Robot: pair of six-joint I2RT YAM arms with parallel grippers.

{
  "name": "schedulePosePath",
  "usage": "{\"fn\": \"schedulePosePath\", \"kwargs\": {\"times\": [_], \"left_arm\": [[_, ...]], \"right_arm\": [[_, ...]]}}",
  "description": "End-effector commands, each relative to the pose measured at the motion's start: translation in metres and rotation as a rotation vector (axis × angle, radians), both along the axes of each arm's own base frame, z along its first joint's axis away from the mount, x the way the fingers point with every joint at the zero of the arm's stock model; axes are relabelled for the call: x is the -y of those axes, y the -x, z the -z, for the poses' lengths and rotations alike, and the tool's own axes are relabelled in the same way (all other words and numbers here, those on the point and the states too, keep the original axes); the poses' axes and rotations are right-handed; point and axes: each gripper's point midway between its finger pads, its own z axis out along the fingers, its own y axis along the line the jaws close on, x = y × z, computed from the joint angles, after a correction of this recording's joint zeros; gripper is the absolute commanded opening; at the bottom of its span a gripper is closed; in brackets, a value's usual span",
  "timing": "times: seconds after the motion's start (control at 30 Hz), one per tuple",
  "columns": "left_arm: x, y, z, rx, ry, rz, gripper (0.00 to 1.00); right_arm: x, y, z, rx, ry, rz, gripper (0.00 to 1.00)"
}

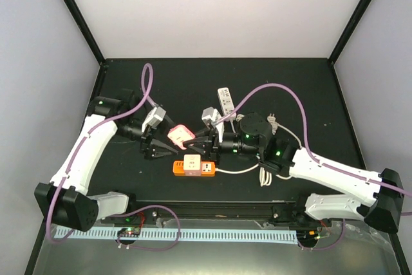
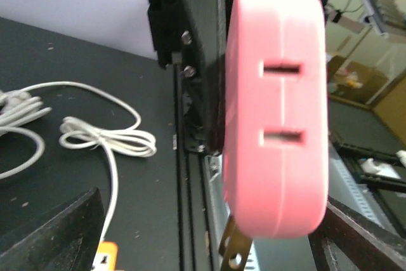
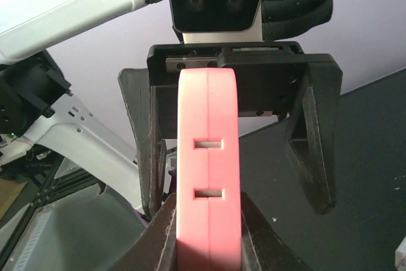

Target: Insert the plug

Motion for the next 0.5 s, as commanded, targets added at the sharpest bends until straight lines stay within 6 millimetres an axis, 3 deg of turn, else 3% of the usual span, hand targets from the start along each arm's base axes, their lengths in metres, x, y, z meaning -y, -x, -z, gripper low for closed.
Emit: {"fn": "schedulePosePath", "kwargs": {"times": [0.0, 0.13, 0.27, 0.47], "left_arm": [[-0.014, -0.012, 0.002, 0.207, -0.108, -0.068, 0.89], [-0.028, -0.026, 0.018, 0.359, -0.289, -0.132, 0.86], [-0.036, -0.021, 0.030, 0.444, -0.354, -0.127, 0.86], [-0.034, -0.022, 0.041, 0.401, -0.341, -0.107, 0.85]], "right_arm": [[-0.001, -0.007, 0.005, 0.031, 0.089, 0.001, 0.01], [0.002, -0.010, 0.038, 0.029, 0.277, 0.000, 0.01], [-0.002, -0.018, 0.058, 0.031, 0.408, 0.002, 0.01], [-0.012, -0.016, 0.063, 0.031, 0.455, -0.054, 0.01]]}}
